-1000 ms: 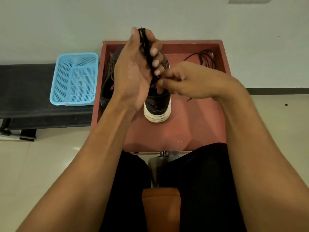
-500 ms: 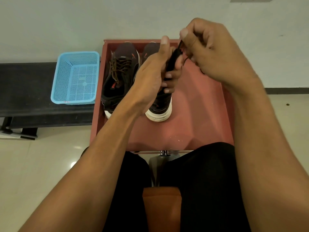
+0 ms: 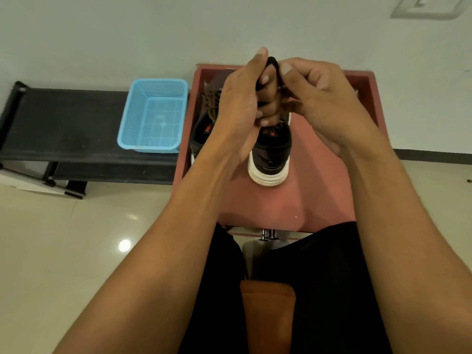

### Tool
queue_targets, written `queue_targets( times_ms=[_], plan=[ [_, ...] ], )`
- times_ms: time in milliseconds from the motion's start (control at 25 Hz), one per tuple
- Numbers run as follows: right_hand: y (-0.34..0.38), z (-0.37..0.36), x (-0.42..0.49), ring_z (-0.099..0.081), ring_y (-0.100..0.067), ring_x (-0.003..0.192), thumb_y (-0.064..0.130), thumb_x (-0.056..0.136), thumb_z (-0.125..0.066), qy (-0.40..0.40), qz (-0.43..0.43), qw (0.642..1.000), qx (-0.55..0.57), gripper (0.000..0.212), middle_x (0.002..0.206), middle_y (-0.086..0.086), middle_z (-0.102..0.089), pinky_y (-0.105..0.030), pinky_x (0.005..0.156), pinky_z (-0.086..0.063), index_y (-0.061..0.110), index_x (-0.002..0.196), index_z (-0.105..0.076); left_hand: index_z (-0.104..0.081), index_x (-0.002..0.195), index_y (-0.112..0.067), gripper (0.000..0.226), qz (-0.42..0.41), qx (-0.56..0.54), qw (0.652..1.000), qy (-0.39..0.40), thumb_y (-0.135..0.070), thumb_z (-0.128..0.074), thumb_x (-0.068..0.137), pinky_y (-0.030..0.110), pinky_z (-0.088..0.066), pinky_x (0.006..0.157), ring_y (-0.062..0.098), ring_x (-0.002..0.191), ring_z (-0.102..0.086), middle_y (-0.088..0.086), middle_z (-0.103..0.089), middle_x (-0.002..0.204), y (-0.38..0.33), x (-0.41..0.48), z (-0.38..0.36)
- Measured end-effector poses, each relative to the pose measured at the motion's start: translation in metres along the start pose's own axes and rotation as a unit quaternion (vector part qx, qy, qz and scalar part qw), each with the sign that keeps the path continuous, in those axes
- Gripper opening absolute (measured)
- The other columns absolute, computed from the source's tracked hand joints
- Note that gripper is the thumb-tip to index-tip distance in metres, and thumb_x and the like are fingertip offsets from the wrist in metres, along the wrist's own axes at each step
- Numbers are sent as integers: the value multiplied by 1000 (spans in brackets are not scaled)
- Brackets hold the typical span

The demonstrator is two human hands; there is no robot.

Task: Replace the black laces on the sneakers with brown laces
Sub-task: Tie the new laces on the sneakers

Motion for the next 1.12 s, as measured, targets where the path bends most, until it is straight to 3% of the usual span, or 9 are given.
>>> queue_targets(
  times_ms=[240,400,480,520,600,760,840,960,1120],
  plan=[
    [5,-64,34,-79,-24,89,16,105,-62,-50,13,995,-83,20,92,-2,-82,-50,86,-64,19,105,-82,-42,71,-17,44,38,20,995,-95,-31,-37,114,26,-23,47,11,46,-23,-3,-25,55,-44,-18,75],
    [-12,-144,90,-78,-26,82,19,96,-70,-52,-23,988,-147,16,81,-3,-80,-49,77,-63,14,92,-85,-50,76,-16,41,31,167,954,-247,-28,-34,112,27,-30,48,11,48,-34,-5,-40,54,-68,-20,176],
    [-30,-180,128,-77,-26,77,17,92,-73,-50,-66,979,-184,15,78,-7,-78,-48,73,-64,10,85,-84,-62,93,-8,41,46,243,919,-308,-30,-32,111,27,-42,52,12,59,-51,-2,-56,70,-69,-7,227],
    [-40,-195,144,-77,-27,75,14,90,-73,-54,-93,976,-190,13,79,-10,-78,-46,68,-65,7,84,-82,-63,113,-4,42,67,263,906,-325,-32,-31,111,30,-52,60,14,74,-61,1,-64,87,-65,0,249],
    [-68,-215,171,-77,-31,71,3,89,-71,-71,-168,969,-168,6,84,-16,-76,-41,53,-64,-1,85,-72,-52,137,-2,45,113,268,898,-329,-32,-30,111,38,-62,85,20,103,-69,9,-67,116,-54,11,277],
    [-137,-240,190,-68,-36,42,2,106,-51,-104,-358,925,-76,22,56,-22,-69,-36,30,-50,-7,94,-67,-56,130,-6,42,177,292,892,-297,-31,-30,108,40,-57,99,18,99,-62,7,-62,113,-32,18,309],
    [-161,-254,200,-73,-38,52,10,108,-50,-70,-380,918,-85,26,72,-24,-75,-38,34,-52,-7,108,-70,-52,141,-5,54,201,313,889,-265,-39,-34,104,40,-56,100,18,106,-62,7,-62,125,-19,26,327],
    [-173,-263,207,-76,-36,59,12,108,-54,-32,-388,906,-168,23,91,-24,-76,-38,39,-57,-4,113,-69,-34,157,-7,79,239,318,889,-225,-56,-36,95,53,-48,110,33,136,-54,17,-47,155,1,37,340],
    [-164,-270,196,-76,-30,78,8,104,-59,7,-329,896,-300,8,99,-15,-72,-35,52,-63,3,106,-64,-29,160,-8,64,197,354,883,-237,-48,-28,111,46,-45,114,27,132,-52,9,-48,149,-18,29,320]
  ],
)
Point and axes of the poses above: each hand's wrist, its own x-axis towards the middle knuckle, its own z-axis out of the back of the hand, y = z × x, the point moved 8 cm from there along x, towards the middle knuckle
